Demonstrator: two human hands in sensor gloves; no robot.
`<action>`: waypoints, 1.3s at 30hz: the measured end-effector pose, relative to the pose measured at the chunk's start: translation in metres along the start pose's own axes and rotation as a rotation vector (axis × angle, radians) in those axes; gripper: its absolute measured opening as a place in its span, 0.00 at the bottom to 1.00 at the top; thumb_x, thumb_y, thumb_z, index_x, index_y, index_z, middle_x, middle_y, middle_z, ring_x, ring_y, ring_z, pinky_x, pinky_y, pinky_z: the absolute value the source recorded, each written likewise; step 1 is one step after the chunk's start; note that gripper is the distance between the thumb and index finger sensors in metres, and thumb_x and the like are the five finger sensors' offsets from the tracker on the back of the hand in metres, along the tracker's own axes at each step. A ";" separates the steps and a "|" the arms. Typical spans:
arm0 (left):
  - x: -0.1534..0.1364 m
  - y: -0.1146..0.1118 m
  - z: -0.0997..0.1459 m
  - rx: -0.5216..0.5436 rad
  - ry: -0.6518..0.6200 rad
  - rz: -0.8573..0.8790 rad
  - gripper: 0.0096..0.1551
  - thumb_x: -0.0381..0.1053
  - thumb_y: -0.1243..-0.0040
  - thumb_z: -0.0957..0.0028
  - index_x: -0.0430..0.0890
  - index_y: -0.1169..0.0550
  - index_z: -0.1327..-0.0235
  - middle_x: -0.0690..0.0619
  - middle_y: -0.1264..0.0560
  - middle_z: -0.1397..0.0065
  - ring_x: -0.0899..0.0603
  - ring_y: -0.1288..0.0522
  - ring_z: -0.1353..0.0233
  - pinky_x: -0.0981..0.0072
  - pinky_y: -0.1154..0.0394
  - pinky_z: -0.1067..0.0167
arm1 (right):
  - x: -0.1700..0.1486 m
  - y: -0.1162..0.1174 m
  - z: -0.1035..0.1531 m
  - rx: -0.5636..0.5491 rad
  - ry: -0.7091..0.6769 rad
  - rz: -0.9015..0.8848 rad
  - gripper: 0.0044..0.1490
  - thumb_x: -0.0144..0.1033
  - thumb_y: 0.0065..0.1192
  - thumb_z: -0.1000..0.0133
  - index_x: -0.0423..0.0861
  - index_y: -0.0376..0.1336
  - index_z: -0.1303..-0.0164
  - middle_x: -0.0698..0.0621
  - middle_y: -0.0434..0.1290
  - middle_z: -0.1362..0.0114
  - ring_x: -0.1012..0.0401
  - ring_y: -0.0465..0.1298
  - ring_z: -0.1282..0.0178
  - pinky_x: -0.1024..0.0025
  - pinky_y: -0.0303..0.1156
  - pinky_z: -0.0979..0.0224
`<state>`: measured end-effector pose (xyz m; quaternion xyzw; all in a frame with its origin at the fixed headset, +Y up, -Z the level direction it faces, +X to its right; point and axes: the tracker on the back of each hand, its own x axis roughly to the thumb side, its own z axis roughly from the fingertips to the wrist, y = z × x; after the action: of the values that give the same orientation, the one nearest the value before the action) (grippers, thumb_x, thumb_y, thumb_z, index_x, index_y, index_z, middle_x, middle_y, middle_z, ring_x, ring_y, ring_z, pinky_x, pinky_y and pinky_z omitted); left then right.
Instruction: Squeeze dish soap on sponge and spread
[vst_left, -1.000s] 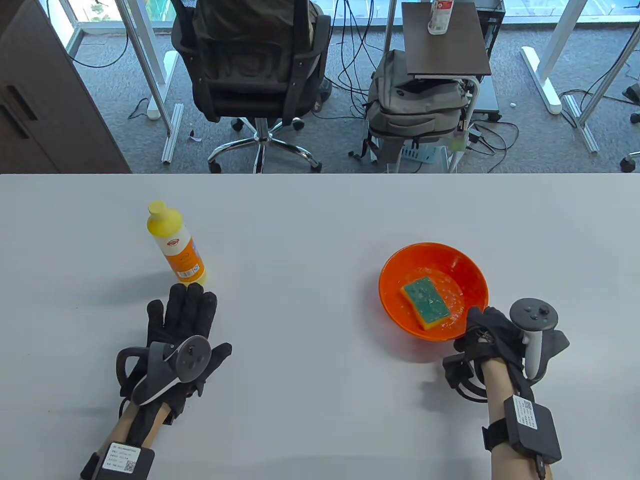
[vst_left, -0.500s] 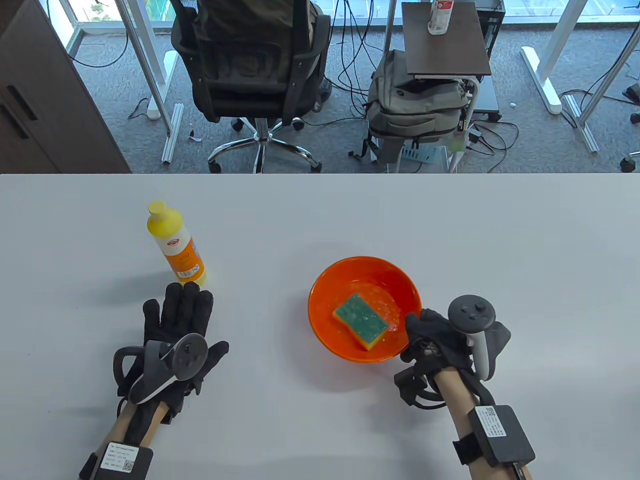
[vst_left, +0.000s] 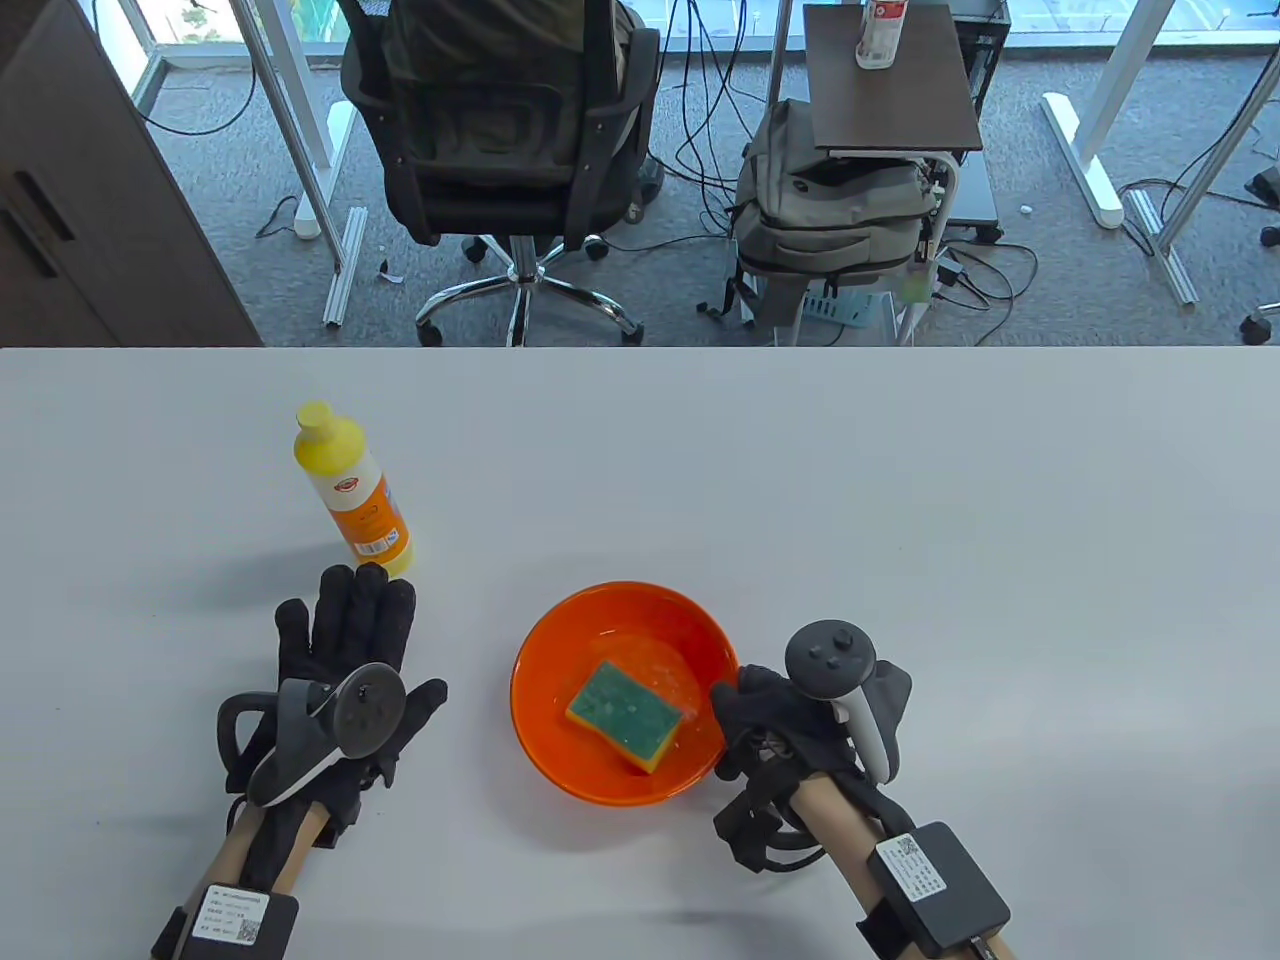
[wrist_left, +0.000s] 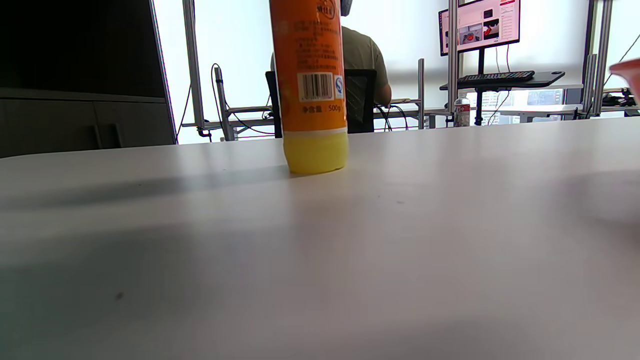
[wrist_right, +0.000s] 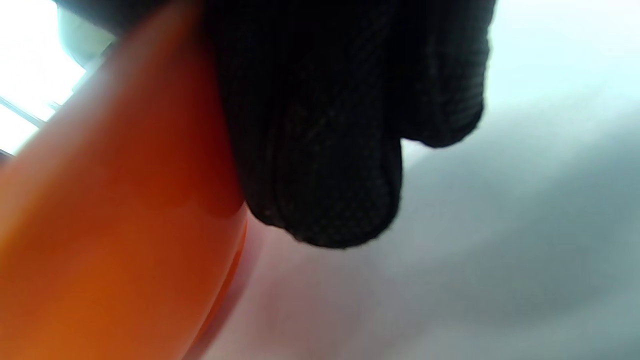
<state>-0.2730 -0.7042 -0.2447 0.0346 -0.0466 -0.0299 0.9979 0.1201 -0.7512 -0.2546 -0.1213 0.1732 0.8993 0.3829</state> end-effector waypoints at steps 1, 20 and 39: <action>0.000 0.000 0.000 -0.001 0.000 0.001 0.56 0.77 0.52 0.61 0.61 0.54 0.21 0.58 0.58 0.12 0.45 0.60 0.10 0.37 0.60 0.17 | 0.000 0.002 0.000 0.006 -0.002 0.009 0.34 0.51 0.62 0.53 0.39 0.70 0.46 0.49 0.90 0.57 0.57 0.91 0.65 0.65 0.85 0.50; -0.010 0.027 0.000 0.269 0.154 0.204 0.53 0.76 0.45 0.62 0.60 0.44 0.22 0.57 0.44 0.14 0.45 0.42 0.12 0.45 0.41 0.16 | 0.017 -0.029 0.030 -0.265 -0.203 0.394 0.46 0.64 0.59 0.55 0.49 0.64 0.30 0.47 0.80 0.34 0.49 0.84 0.40 0.54 0.75 0.32; -0.068 0.013 -0.075 0.195 0.528 0.787 0.73 0.81 0.35 0.70 0.54 0.57 0.22 0.52 0.55 0.13 0.42 0.50 0.10 0.42 0.44 0.15 | 0.012 -0.025 0.028 -0.255 -0.179 0.675 0.53 0.67 0.58 0.55 0.56 0.49 0.21 0.46 0.50 0.14 0.43 0.54 0.16 0.45 0.52 0.17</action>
<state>-0.3328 -0.6817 -0.3248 0.1143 0.1960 0.3641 0.9033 0.1282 -0.7158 -0.2387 -0.0248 0.0560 0.9963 0.0604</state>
